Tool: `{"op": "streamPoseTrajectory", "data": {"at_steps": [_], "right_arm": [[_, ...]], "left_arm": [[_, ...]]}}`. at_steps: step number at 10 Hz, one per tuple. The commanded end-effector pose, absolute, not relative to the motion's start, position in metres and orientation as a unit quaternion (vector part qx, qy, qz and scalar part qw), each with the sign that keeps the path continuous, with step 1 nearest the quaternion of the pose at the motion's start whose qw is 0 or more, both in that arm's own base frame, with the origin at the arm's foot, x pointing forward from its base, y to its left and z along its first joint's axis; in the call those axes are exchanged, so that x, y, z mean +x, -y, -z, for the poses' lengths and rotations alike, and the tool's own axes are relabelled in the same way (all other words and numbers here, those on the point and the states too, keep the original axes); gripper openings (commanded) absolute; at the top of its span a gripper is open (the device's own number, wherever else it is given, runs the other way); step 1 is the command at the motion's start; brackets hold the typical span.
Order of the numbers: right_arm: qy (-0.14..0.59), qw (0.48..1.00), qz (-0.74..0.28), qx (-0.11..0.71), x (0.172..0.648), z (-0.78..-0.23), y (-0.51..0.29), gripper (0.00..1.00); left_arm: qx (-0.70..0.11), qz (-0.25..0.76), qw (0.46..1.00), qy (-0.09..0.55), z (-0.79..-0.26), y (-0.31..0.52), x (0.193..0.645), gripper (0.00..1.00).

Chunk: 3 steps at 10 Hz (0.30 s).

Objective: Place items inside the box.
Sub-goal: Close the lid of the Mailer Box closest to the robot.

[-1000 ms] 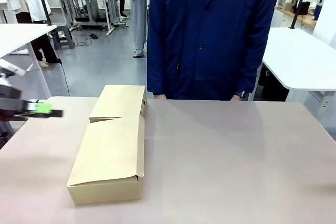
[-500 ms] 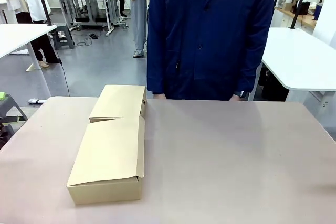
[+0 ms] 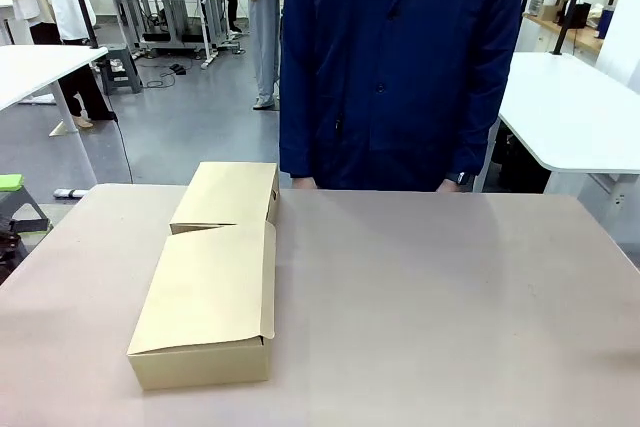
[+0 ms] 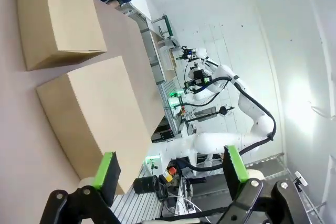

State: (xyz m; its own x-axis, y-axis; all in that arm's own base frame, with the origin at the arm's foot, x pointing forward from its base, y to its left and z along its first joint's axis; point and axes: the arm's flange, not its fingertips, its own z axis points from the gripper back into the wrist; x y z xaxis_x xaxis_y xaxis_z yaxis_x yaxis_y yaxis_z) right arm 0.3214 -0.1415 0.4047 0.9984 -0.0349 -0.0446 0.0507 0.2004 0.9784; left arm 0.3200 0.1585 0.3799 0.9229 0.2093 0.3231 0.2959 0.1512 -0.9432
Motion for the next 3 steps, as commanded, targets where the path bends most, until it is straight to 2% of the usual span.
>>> {"op": "streamPoseTrajectory", "data": {"at_steps": [1,3], "right_arm": [[-0.011,0.776,0.031,0.63,0.319,-0.4079,0.1416,1.0],[-0.011,0.776,0.031,0.63,0.319,-0.4079,0.1416,1.0]], "left_arm": [[-0.649,0.038,0.733,0.199,-0.3772,-0.1586,0.3146,1.0],[-0.649,0.038,0.733,0.199,-0.3772,-0.1586,0.3146,1.0]]}}
